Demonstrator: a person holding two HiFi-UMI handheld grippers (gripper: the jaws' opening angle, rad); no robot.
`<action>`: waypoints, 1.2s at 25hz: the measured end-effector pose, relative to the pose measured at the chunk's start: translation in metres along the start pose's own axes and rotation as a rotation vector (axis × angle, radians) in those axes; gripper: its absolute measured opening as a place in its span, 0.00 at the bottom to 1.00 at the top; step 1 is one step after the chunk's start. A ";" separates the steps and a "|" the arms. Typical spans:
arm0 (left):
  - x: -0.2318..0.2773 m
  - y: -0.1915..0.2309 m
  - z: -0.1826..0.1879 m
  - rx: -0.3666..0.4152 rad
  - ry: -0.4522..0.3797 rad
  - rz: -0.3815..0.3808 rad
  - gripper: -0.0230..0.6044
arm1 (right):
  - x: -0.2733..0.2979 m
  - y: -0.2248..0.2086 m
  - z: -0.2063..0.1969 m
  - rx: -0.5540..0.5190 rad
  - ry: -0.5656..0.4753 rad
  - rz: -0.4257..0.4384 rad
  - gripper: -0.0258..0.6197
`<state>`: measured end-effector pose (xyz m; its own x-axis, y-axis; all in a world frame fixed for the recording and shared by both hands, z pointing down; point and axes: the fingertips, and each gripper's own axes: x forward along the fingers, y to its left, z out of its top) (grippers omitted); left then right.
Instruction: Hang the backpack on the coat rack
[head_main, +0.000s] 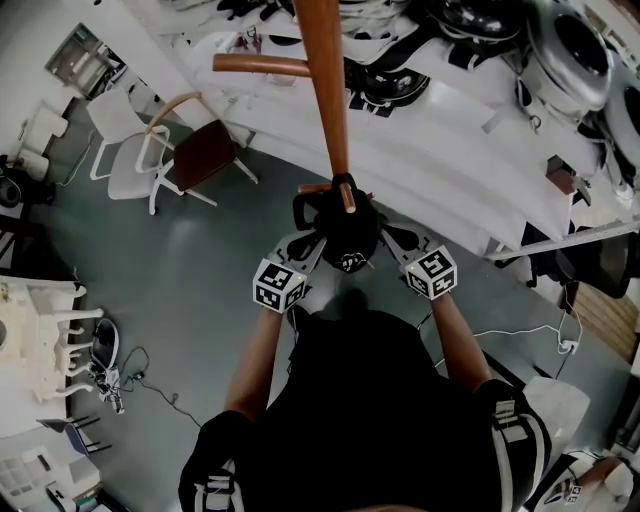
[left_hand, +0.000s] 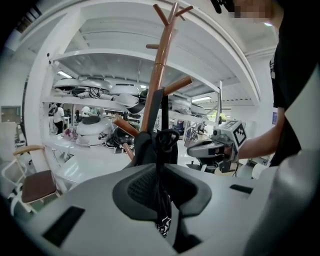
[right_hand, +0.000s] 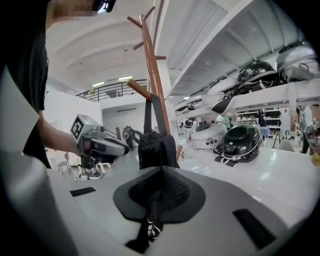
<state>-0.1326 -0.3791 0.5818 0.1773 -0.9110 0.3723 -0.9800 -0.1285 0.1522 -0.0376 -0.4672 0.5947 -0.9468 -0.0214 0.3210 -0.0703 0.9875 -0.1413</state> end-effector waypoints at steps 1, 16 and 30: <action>-0.002 -0.001 0.001 -0.014 -0.014 0.012 0.13 | -0.001 0.002 0.001 -0.004 -0.011 -0.008 0.06; -0.030 0.000 -0.024 0.036 0.034 0.108 0.10 | 0.004 0.019 -0.011 -0.064 0.027 0.019 0.06; -0.027 -0.002 -0.028 0.028 0.033 0.113 0.10 | 0.012 0.021 -0.017 -0.049 0.037 0.048 0.06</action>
<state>-0.1326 -0.3434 0.5970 0.0683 -0.9070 0.4155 -0.9959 -0.0375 0.0819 -0.0448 -0.4441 0.6112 -0.9365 0.0306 0.3493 -0.0091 0.9937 -0.1116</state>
